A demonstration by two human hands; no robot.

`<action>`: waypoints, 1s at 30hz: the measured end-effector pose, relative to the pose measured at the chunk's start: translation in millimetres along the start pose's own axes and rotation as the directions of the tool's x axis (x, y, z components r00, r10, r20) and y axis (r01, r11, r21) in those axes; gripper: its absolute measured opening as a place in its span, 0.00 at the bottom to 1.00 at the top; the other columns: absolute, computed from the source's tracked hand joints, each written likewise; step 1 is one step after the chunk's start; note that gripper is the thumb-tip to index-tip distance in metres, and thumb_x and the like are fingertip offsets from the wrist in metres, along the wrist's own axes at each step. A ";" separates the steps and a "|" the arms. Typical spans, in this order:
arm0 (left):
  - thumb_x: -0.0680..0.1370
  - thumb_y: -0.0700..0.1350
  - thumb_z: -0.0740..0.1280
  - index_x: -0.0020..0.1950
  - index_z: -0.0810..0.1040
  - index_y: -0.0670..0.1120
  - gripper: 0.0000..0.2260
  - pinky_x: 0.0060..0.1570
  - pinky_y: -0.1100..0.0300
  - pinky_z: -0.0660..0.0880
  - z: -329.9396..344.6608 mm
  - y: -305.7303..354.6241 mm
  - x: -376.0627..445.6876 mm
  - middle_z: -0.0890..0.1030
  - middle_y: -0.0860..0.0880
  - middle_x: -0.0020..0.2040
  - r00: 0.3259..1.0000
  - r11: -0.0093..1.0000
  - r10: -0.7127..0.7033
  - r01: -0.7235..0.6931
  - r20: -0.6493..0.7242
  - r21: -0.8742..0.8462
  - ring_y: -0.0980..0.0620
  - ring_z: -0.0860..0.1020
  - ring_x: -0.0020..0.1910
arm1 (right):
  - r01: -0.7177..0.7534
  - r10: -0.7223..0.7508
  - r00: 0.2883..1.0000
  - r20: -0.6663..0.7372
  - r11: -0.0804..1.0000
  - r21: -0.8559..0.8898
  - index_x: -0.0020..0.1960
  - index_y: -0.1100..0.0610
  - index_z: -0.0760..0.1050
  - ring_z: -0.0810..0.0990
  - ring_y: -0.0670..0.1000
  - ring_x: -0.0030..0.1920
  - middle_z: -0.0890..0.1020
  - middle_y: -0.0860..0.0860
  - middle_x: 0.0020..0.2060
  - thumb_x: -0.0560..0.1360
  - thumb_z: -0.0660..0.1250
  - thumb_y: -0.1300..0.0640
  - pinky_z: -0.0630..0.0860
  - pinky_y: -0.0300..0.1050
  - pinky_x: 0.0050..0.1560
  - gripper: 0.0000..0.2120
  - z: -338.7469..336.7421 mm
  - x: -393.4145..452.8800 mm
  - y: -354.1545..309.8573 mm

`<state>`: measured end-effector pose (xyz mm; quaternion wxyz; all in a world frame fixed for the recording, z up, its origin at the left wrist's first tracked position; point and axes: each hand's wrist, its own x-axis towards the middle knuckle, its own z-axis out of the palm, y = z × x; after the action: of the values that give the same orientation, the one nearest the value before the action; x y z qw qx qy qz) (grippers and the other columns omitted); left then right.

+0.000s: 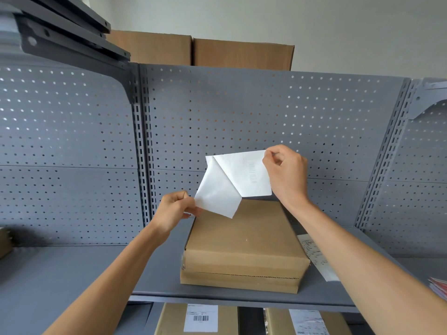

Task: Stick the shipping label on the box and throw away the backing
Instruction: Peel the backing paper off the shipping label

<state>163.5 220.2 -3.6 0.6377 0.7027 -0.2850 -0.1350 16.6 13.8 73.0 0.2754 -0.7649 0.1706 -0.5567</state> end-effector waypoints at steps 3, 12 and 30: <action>0.77 0.34 0.64 0.33 0.71 0.42 0.13 0.52 0.49 0.76 -8.3 -1.8 -1.0 0.86 0.35 0.42 0.999 0.999 -0.014 0.016 0.030 -0.047 0.45 0.84 0.41 | 0.013 -0.013 1.000 -0.016 1.000 -0.005 0.42 0.57 0.81 0.79 0.54 0.33 0.82 0.50 0.30 0.76 0.66 0.61 0.74 0.47 0.35 0.06 -1.9 5.7 -0.7; 0.69 0.37 0.65 0.26 0.69 0.46 0.12 0.45 0.49 0.74 -30.4 -10.9 -8.3 0.79 0.43 0.32 0.993 0.960 -0.038 0.067 0.109 -0.272 0.45 0.77 0.32 | 0.000 -0.001 1.000 -0.024 1.000 -0.019 0.40 0.57 0.80 0.76 0.52 0.30 0.82 0.52 0.29 0.76 0.65 0.63 0.71 0.44 0.34 0.08 -15.1 28.0 6.9; 0.75 0.35 0.65 0.41 0.78 0.37 0.04 0.34 0.55 0.65 -88.2 -72.4 -32.2 0.81 0.40 0.38 0.931 0.942 -0.319 0.292 -0.178 -0.164 0.47 0.73 0.31 | -0.031 0.028 0.998 -0.062 0.998 -0.060 0.44 0.58 0.81 0.76 0.52 0.32 0.83 0.53 0.33 0.77 0.63 0.63 0.75 0.47 0.38 0.09 -15.8 39.7 18.2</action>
<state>203.1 312.6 -66.4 0.6804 0.7039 -0.0960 -0.1798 15.3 -26.8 95.5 0.2548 -0.7531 0.2072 -0.5701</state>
